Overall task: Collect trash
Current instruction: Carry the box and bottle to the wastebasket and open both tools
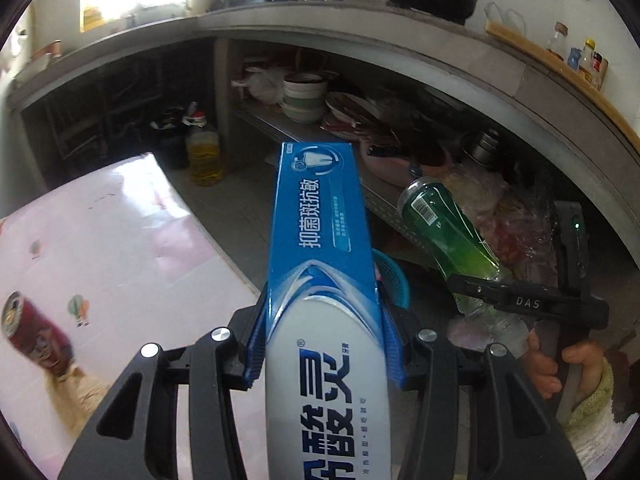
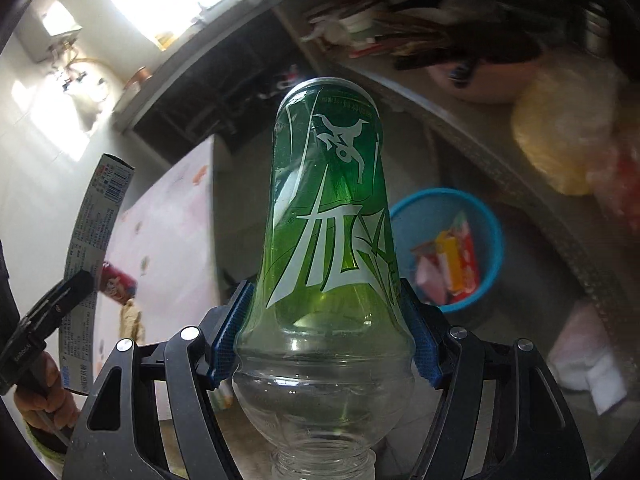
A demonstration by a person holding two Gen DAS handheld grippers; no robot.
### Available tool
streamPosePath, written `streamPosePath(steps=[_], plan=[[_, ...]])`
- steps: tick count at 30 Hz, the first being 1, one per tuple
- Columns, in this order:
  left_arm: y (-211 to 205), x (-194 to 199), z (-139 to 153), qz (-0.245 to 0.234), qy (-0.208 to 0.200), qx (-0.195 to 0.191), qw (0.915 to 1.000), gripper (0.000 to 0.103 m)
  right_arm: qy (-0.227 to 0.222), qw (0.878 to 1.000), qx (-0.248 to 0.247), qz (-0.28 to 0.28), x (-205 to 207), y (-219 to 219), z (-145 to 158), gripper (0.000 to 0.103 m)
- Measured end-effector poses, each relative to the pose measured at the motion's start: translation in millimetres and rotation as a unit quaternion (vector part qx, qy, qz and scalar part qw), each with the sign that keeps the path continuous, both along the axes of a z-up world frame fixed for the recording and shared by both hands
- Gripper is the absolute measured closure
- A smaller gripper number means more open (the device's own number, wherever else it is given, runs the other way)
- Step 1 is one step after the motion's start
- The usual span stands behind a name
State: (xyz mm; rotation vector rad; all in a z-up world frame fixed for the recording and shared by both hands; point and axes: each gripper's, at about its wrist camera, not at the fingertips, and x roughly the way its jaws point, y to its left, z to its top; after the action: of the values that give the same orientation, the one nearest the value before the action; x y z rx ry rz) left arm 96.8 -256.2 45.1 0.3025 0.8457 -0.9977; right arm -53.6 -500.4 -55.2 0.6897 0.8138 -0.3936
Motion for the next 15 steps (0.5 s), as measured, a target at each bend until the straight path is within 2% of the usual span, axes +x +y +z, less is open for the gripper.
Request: streamPosePath(steps=[4,8,12,15], plan=[[-74,6,-29,-0.043,0.008,0.047,0.9979,0.057,0.030,0.998,0.032,-0.050,-20,-35,-38,0.036],[-139,19,-77,-0.061,0.072,0.099,0.9906,0.057,0.059,0.993,0.086,-0.060,-13,-56,-86,0.036],[-191,43,-135,-0.043,0.138,0.155,0.9773,0.057,0.084,0.984,0.146,-0.065,8,-83,-135,0.036],[-227,54,-166,-0.030,0.137,0.188,0.9722,0.056,0.089,0.977,0.172,-0.085,33,-112,-164,0.036]])
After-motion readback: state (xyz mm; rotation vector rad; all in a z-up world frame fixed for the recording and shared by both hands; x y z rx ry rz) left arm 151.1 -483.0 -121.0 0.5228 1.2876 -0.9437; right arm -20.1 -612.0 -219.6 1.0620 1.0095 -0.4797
